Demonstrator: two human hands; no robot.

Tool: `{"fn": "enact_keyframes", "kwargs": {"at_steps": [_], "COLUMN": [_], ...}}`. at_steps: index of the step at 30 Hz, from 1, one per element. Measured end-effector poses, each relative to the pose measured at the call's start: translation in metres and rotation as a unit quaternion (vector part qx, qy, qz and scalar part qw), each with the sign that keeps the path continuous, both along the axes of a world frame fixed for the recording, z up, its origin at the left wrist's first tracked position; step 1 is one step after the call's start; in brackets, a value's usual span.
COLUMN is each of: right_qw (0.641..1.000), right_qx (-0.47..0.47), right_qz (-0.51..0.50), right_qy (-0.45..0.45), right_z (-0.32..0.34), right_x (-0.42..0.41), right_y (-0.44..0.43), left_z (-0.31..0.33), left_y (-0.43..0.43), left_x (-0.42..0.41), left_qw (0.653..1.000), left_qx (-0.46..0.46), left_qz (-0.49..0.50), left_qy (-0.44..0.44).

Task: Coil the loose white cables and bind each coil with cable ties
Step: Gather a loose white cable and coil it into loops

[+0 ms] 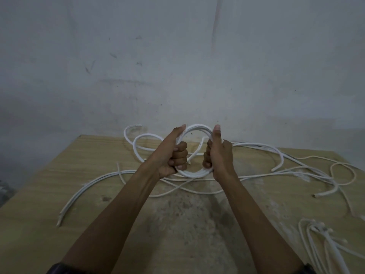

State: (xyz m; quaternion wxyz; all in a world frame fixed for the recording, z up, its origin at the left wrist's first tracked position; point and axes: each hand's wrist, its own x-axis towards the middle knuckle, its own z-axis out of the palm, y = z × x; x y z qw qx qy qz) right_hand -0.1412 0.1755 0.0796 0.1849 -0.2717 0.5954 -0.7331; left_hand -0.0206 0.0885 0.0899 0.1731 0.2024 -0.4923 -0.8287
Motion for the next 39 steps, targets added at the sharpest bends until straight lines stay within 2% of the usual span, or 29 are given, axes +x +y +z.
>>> {"fn": "enact_keyframes", "kwargs": {"at_steps": [3,5,8,11,14,17,22,25,28,30,33,36,37,38,39], "right_qw": [1.000,0.997,0.988,0.980,0.973,0.963,0.977,0.992,0.996,0.998,0.981,0.977,0.979,0.980,0.980], "right_qx": [0.009,0.002,-0.006,-0.003,-0.007,-0.015,-0.007,0.040,0.059,0.016,-0.007,0.032,0.038,0.037,0.035], "right_qz": [0.000,-0.009,-0.021,-0.040,-0.091,-0.114,-0.098,-0.032,0.007,0.051,0.101,0.091,0.072,0.051,0.030], "right_qy": [0.027,0.083,0.150,0.195,0.212,0.245,0.187,0.118,0.069,-0.015,-0.166,-0.190,-0.188,-0.188,-0.192], "right_z": [0.002,-0.006,-0.030,-0.063,-0.087,-0.089,-0.092,-0.091,-0.085,-0.075,-0.058,-0.050,-0.048,-0.047,-0.046], "right_x": [0.000,0.002,0.003,0.001,0.002,0.007,0.006,-0.003,0.000,0.008,0.012,0.000,-0.004,-0.008,-0.011], "right_y": [0.005,0.009,0.022,0.042,0.051,0.051,0.049,0.052,0.059,0.060,0.059,0.058,0.058,0.058,0.059], "left_z": [-0.001,-0.007,-0.027,-0.054,-0.073,-0.067,-0.066,-0.066,-0.067,-0.069,-0.065,-0.059,-0.057,-0.055,-0.059], "left_y": [0.005,0.010,0.022,0.049,0.071,0.076,0.069,0.060,0.046,0.040,0.045,0.053,0.055,0.057,0.057], "left_x": [-0.004,-0.008,-0.011,-0.008,-0.007,-0.009,-0.016,-0.014,-0.008,-0.008,-0.009,-0.012,-0.013,-0.012,-0.012], "left_qw": [0.998,0.992,0.981,0.972,0.952,0.924,0.918,0.940,0.970,0.976,0.984,0.980,0.983,0.978,0.925], "left_qx": [-0.029,-0.068,-0.086,-0.128,-0.206,-0.270,-0.264,-0.192,-0.036,0.018,0.090,0.152,0.102,-0.032,-0.244], "left_qz": [0.052,0.097,0.171,0.193,0.215,0.234,0.251,0.241,0.222,0.200,0.133,0.109,0.138,0.197,0.286], "left_qy": [-0.022,-0.032,-0.033,-0.046,-0.072,-0.138,-0.154,-0.148,-0.091,-0.081,-0.083,-0.067,-0.058,-0.059,-0.063]}}
